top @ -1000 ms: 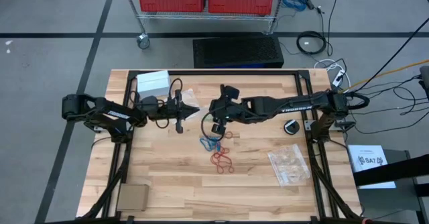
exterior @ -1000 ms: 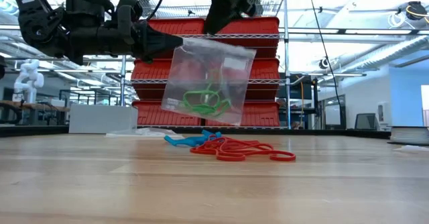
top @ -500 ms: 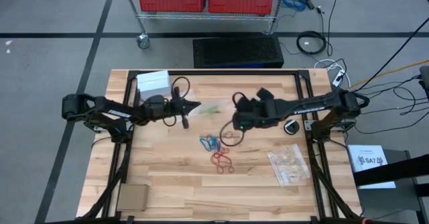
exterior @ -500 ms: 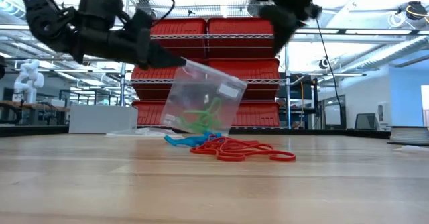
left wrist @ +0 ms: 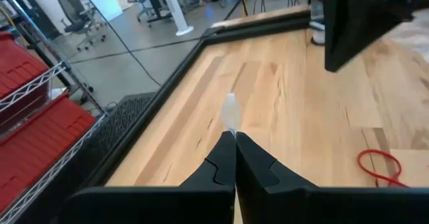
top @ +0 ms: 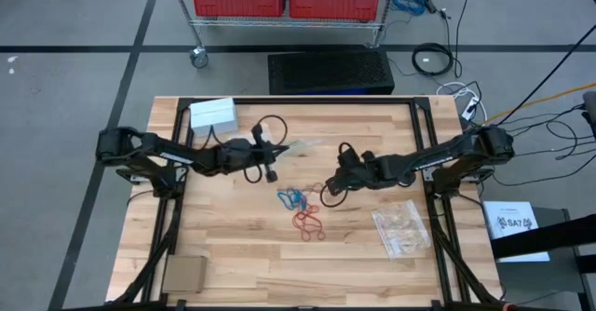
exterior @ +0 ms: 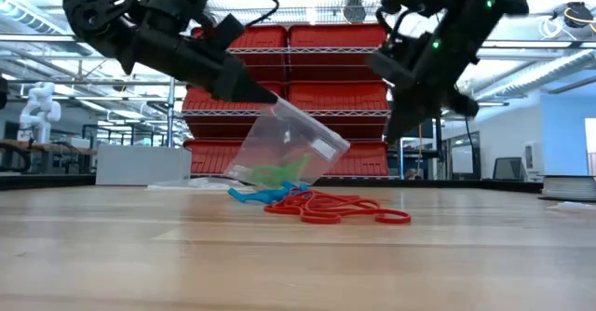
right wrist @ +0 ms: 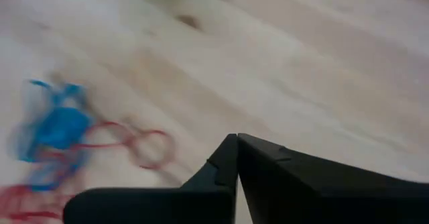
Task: Sort rubber bands
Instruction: Close the top right transparent zip lock bag
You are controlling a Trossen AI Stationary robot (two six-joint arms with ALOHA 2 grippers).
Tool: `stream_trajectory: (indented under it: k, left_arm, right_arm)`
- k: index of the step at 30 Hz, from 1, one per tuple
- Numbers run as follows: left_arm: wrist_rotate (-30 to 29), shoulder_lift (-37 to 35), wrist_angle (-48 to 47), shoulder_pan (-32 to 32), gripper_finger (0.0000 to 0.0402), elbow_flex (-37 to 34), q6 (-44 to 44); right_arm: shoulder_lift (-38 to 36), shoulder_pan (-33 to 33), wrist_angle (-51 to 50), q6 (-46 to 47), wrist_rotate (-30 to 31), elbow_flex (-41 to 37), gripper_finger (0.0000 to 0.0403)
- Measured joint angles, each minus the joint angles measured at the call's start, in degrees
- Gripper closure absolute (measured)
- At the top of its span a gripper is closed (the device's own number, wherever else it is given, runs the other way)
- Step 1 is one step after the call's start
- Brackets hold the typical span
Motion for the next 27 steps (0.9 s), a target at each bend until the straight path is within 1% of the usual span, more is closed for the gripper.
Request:
stream_trajectory:
  k: [5, 7, 10, 13, 16, 19, 24, 27]
  left_arm:
    - [-1.2, 4.3, 0.0, -2.0, 0.0401, 2.1, 0.0]
    - [-1.6, 5.8, 0.0, -2.8, 0.0401, 2.9, -0.1]
    - [-3.3, 7.5, 0.0, -4.3, 0.0401, 4.0, -0.1]
    - [-4.7, 8.7, 0.0, -5.7, 0.0401, 5.1, 0.0]
    - [-5.0, 9.3, 0.2, -7.0, 0.0401, 5.9, -0.1]
    - [-6.0, 9.7, 0.4, -8.6, 0.0401, 6.3, -0.1]
    - [-8.6, 10.2, 0.4, -11.0, 0.0401, 6.7, -0.1]
    - [-10.2, 10.2, 0.5, -12.1, 0.0401, 6.7, -0.1]
  right_arm:
    - [0.0, -1.6, 21.2, 2.6, -4.4, -7.1, 0.0402]
    - [0.0, -2.6, 27.3, 5.2, -5.1, -9.1, 0.0403]
    - [0.2, -3.7, 34.8, 10.6, -7.6, -11.4, 0.0403]
    - [0.2, -4.3, 37.1, 17.7, -10.0, -12.7, 0.0399]
    - [0.2, -4.8, 37.4, 22.4, -12.0, -13.0, 0.0384]
    - [0.2, -5.4, 39.3, 25.4, -13.4, -13.0, 0.0363]
    - [0.2, -5.8, 45.2, 29.9, -13.7, -13.0, 0.0317]
    - [0.2, -5.8, 46.6, 33.4, -13.5, -13.0, 0.0290]
